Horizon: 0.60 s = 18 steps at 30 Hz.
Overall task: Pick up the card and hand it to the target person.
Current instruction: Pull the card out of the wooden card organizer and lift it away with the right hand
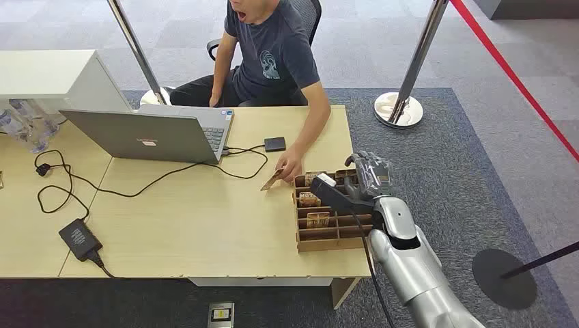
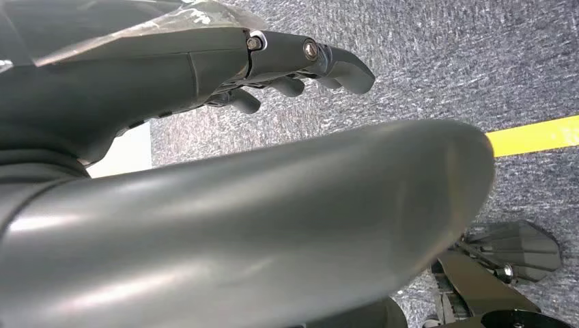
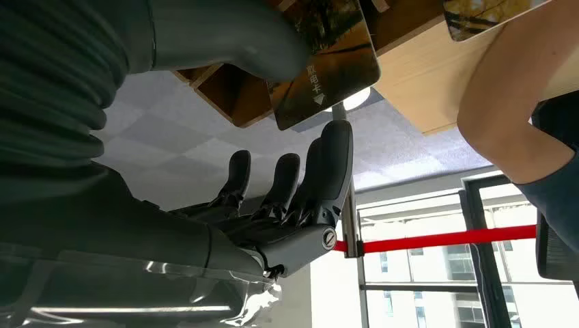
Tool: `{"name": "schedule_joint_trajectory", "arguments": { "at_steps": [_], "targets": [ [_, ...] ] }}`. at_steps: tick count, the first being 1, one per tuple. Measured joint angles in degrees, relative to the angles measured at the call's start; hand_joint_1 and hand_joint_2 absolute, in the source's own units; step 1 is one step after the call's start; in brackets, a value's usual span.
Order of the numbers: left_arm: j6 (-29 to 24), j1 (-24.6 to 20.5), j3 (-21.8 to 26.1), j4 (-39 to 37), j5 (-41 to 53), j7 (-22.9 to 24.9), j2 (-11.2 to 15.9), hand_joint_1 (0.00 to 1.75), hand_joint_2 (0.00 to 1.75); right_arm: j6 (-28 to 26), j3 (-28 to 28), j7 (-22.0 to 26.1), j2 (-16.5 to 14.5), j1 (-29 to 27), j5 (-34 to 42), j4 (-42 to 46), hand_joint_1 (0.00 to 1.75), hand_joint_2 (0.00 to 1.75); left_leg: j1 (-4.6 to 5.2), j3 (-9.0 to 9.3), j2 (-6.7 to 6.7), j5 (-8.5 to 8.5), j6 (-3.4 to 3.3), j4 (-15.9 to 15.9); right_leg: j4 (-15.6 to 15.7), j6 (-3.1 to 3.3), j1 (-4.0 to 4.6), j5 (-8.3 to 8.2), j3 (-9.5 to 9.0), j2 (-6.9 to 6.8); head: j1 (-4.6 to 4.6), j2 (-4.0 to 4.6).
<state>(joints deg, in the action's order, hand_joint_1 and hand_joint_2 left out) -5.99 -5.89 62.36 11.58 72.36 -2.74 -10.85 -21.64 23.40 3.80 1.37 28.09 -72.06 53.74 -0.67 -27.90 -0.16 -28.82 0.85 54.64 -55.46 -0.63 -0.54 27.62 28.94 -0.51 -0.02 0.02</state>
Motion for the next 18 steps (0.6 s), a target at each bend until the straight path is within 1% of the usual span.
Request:
{"name": "schedule_joint_trajectory", "arguments": {
  "at_steps": [18],
  "targets": [
    [-0.4,0.1,0.0,-0.1,-0.6,0.6,0.0,0.0,0.0,-0.3,0.0,0.7,-2.0,1.3,0.3,-3.4,0.89,1.75,0.0,-0.01,0.0,0.0,0.0,0.0,0.0,0.0,0.0,0.0,0.0,0.0,0.0,-0.01]
  ]
}}
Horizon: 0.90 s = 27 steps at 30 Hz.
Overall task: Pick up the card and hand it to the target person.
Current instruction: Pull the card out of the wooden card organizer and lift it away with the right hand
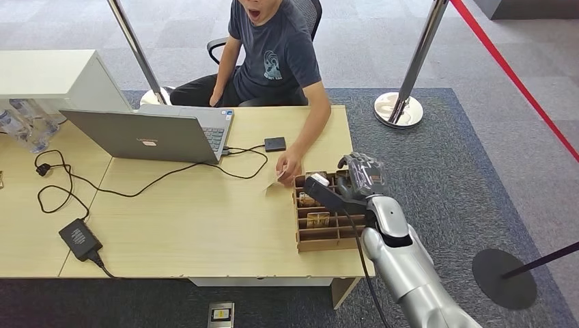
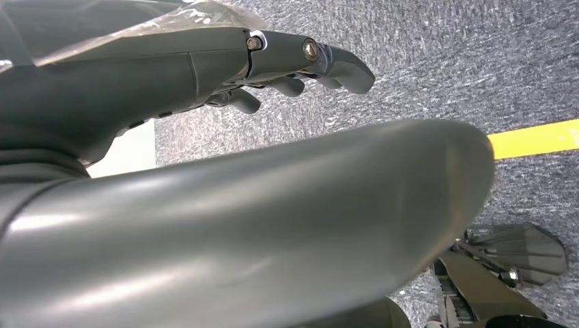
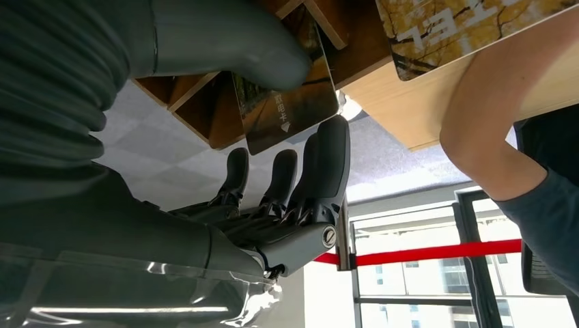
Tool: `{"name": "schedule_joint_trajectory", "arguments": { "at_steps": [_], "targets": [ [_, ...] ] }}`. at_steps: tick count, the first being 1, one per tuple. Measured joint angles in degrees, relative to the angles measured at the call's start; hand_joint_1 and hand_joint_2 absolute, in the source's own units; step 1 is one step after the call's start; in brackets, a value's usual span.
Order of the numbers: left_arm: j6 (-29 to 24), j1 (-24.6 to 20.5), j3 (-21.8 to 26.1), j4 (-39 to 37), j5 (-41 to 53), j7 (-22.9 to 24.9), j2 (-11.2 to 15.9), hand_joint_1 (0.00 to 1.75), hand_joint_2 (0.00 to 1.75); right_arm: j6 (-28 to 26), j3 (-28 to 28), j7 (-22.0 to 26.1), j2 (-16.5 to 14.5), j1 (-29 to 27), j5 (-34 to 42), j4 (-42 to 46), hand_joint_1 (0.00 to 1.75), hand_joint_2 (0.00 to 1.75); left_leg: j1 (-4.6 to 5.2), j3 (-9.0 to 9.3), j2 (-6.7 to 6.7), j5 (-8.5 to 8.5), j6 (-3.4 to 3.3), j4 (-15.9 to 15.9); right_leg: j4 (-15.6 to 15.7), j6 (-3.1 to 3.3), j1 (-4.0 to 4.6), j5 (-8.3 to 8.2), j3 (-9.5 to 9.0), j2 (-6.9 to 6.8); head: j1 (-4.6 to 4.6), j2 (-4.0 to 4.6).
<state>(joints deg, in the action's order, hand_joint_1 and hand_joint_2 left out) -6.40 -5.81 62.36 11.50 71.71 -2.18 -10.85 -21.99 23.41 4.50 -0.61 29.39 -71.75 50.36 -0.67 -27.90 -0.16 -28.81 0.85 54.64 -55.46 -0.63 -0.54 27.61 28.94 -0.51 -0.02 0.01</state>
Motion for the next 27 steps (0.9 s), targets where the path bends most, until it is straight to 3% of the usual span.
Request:
{"name": "schedule_joint_trajectory", "arguments": {
  "at_steps": [27],
  "targets": [
    [0.2,0.1,0.0,-0.1,1.1,-0.6,0.0,0.0,0.0,-0.9,0.5,-0.4,0.9,1.3,0.9,-2.0,0.87,1.75,0.01,0.02,0.01,0.03,-0.02,0.0,0.0,0.0,0.0,-0.06,0.01,0.0,0.0,-0.01]
  ]
}}
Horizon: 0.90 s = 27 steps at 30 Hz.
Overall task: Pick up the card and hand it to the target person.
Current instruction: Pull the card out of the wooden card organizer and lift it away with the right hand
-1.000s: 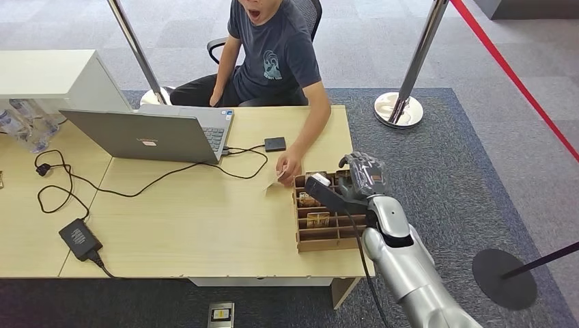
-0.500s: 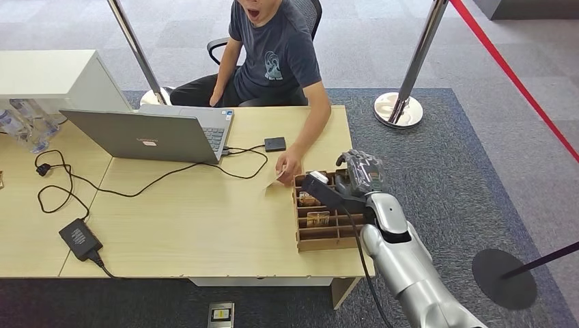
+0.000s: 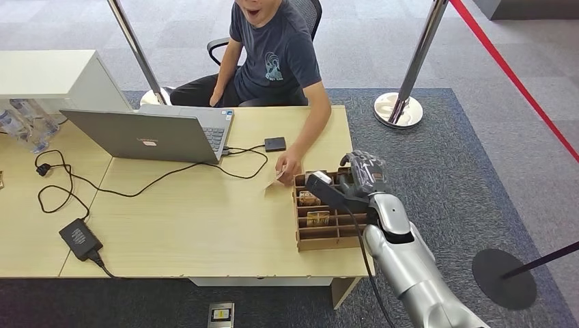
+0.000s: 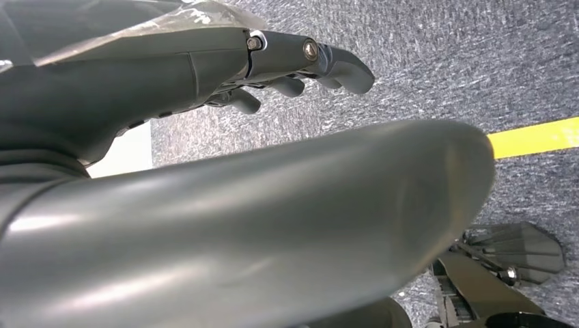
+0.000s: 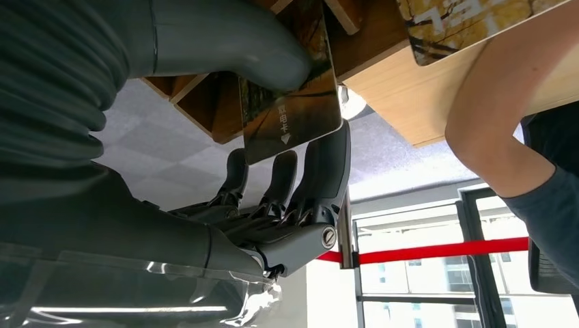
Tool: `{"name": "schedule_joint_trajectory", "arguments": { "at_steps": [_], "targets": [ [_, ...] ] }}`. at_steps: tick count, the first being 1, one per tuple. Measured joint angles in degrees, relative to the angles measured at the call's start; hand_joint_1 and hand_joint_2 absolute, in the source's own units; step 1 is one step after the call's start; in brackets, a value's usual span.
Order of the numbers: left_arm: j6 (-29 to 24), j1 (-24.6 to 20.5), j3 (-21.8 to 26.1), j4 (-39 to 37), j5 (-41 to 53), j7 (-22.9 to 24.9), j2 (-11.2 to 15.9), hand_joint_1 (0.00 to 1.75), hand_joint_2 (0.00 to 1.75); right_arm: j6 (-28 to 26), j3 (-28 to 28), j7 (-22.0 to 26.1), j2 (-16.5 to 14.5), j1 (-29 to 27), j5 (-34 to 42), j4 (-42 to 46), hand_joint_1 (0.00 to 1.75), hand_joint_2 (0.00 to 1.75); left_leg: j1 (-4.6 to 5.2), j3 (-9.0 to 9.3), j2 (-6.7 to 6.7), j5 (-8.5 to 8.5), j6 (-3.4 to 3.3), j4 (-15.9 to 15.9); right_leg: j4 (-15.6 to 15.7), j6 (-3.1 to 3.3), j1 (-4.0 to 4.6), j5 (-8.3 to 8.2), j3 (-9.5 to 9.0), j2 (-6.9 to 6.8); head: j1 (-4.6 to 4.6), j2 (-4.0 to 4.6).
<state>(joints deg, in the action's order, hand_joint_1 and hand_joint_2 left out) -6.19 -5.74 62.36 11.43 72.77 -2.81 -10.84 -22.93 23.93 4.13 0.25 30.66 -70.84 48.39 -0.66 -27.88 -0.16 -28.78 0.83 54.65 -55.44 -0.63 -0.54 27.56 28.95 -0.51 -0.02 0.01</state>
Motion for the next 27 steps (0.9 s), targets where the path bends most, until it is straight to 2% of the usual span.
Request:
{"name": "schedule_joint_trajectory", "arguments": {
  "at_steps": [20,27],
  "targets": [
    [0.7,-0.4,-0.5,0.0,0.8,0.4,-0.1,0.0,0.0,0.2,0.0,-1.6,2.2,-2.5,-0.8,3.7,0.89,1.75,0.0,0.0,0.01,0.02,0.01,0.0,0.0,-0.01,0.0,-0.02,0.01,0.0,0.0,0.01],
    [0.7,-0.4,-0.8,0.0,0.6,0.5,-0.1,0.0,0.0,0.6,0.0,-1.7,2.3,-2.8,-1.1,4.2,0.96,1.75,0.0,-0.01,0.01,0.02,0.01,0.0,0.0,-0.01,0.0,-0.02,0.01,0.0,0.0,0.02]
  ]
}}
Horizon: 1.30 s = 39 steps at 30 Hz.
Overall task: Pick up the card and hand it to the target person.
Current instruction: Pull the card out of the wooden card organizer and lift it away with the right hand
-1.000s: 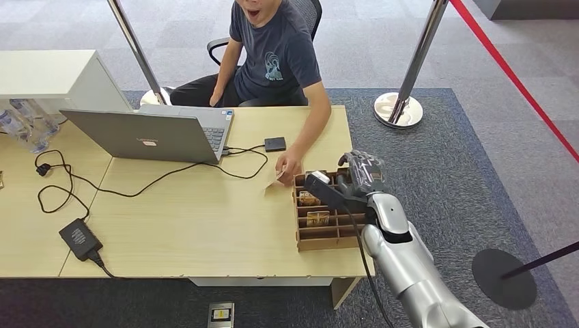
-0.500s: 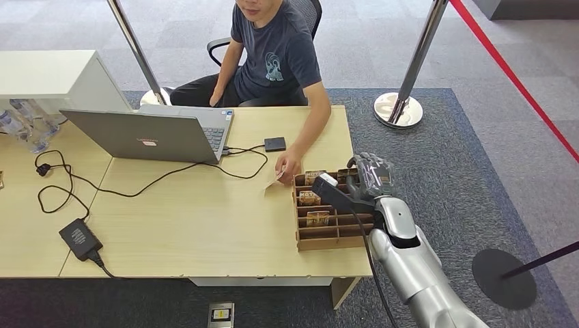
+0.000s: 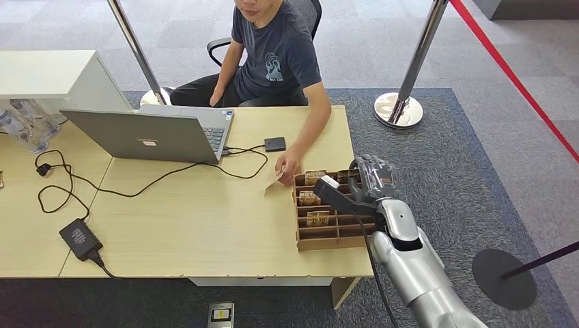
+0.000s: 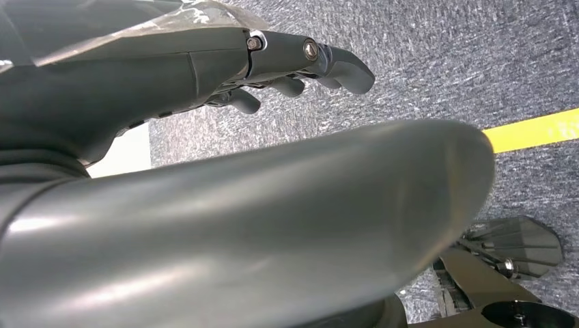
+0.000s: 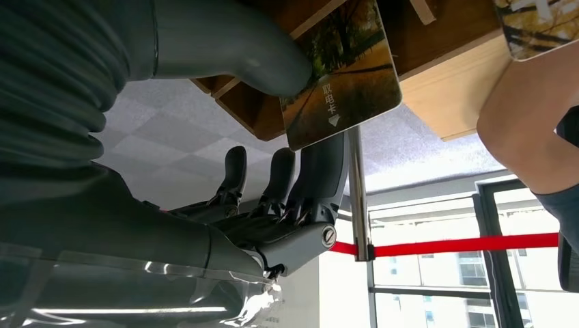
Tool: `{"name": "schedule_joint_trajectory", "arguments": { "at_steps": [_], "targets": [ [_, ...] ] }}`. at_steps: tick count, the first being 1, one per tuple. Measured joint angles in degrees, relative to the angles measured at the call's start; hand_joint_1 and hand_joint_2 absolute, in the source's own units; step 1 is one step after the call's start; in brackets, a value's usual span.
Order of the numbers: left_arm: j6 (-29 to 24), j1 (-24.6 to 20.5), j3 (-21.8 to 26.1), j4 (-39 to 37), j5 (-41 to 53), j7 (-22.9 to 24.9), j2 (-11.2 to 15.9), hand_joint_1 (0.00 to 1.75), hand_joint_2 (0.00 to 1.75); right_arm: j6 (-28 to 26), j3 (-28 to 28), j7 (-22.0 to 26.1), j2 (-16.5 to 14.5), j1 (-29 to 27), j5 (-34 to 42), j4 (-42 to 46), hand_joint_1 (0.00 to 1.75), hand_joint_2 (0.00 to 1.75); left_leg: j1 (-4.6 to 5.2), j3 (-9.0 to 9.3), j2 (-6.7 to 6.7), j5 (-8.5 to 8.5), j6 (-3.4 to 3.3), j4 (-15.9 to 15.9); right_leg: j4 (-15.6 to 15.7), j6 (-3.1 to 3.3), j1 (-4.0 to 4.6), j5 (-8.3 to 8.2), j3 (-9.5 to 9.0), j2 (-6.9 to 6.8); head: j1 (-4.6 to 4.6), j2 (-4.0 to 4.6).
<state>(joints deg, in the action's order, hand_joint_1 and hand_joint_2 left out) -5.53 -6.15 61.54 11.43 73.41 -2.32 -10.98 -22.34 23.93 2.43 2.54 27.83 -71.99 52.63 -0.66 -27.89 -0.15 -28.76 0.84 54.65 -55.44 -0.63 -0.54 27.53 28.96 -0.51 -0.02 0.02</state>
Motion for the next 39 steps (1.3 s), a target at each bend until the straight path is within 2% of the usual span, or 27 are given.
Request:
{"name": "schedule_joint_trajectory", "arguments": {
  "at_steps": [27,29,34,39],
  "targets": [
    [-0.1,0.0,-0.1,0.0,-0.2,0.1,-0.2,0.0,0.0,-0.3,-0.1,0.4,0.0,-0.2,-0.9,0.4,1.35,1.75,0.0,0.0,0.0,0.0,0.0,0.0,0.0,0.0,0.0,0.0,0.0,0.0,0.0,-0.01],
    [-0.1,0.0,-0.1,0.0,-0.3,0.1,-0.2,0.0,0.0,-0.3,-0.1,0.6,0.0,-0.3,-0.9,0.6,1.4,1.75,0.0,0.0,0.0,0.0,0.0,0.0,0.0,0.0,0.0,0.0,0.0,0.0,0.0,-0.02],
    [-0.2,0.1,0.0,0.0,-0.9,0.0,-0.2,0.0,0.0,-0.3,-0.1,1.5,0.0,-0.2,-0.7,0.7,1.71,1.75,0.0,-0.01,0.0,0.02,0.02,0.0,0.0,0.02,0.0,-0.01,0.0,0.0,0.0,0.0],
    [-0.6,0.1,0.0,0.0,-1.3,-0.2,-0.2,0.0,0.0,-0.5,0.0,2.1,-0.3,0.4,-0.1,0.6,1.75,1.75,-0.01,-0.01,-0.01,0.03,0.03,0.0,0.0,0.03,0.0,-0.02,-0.01,0.0,0.01,-0.01]
  ]
}}
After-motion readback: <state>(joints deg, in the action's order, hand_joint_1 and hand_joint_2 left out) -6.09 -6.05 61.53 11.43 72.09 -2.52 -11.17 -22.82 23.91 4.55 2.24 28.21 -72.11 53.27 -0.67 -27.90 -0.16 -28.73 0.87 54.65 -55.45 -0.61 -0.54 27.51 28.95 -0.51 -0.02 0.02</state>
